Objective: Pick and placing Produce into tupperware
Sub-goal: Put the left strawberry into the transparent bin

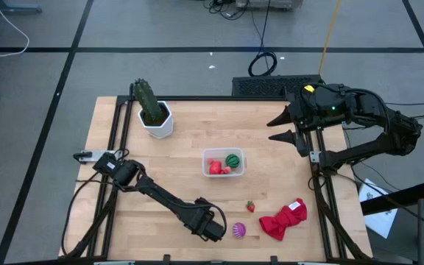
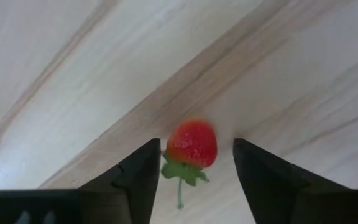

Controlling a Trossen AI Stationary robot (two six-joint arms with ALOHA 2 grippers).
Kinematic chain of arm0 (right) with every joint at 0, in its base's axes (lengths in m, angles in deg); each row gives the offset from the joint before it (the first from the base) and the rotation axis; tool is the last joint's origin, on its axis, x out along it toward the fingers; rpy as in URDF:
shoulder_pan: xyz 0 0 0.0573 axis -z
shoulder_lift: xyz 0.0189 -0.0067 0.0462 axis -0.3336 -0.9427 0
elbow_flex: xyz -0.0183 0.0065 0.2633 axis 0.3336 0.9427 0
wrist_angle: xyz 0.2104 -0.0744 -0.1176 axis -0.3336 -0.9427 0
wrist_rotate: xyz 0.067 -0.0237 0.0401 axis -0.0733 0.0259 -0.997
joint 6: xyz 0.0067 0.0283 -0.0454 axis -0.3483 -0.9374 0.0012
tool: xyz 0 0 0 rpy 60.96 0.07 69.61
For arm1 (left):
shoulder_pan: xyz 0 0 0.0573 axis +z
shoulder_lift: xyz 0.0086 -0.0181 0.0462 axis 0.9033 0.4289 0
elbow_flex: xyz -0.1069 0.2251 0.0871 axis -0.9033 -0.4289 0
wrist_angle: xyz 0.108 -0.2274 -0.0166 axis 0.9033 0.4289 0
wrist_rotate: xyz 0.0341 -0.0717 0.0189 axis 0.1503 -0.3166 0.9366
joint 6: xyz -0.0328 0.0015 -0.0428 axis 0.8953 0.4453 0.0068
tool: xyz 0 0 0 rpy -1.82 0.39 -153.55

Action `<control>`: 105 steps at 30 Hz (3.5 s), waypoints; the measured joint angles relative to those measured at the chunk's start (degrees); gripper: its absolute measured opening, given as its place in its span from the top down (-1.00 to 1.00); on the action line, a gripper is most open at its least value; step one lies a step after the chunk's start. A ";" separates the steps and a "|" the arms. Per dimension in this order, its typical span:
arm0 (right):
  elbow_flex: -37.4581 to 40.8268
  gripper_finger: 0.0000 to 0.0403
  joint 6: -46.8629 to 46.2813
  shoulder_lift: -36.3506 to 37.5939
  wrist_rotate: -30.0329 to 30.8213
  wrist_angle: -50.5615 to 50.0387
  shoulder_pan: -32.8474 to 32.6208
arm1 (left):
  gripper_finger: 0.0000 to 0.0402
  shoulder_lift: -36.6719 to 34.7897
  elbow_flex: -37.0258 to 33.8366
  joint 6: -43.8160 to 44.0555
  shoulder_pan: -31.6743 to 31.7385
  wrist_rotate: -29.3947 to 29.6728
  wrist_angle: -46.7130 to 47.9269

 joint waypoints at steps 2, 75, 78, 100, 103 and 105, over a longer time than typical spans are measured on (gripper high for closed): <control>0.00 0.02 0.00 0.00 0.00 0.01 0.00 | 0.03 0.00 0.00 -0.19 0.00 -0.34 0.02; -0.01 0.02 7.53 0.02 0.07 3.11 0.02 | 0.41 -14.11 0.55 -27.70 30.99 0.80 -13.84; -0.02 0.02 7.61 0.02 0.07 3.06 0.02 | 0.41 -12.53 0.55 -26.03 31.55 -0.63 -13.55; -0.02 0.02 7.56 0.02 0.07 1.11 0.02 | 0.41 -7.54 0.42 -20.68 32.64 -3.55 -11.47; 0.00 0.02 7.58 0.02 0.07 1.09 0.02 | 0.41 -7.32 0.52 -20.31 32.53 -3.56 -11.91; -0.02 0.02 7.63 0.02 0.07 1.09 0.02 | 0.41 -7.23 0.52 -20.10 32.58 -3.52 -11.91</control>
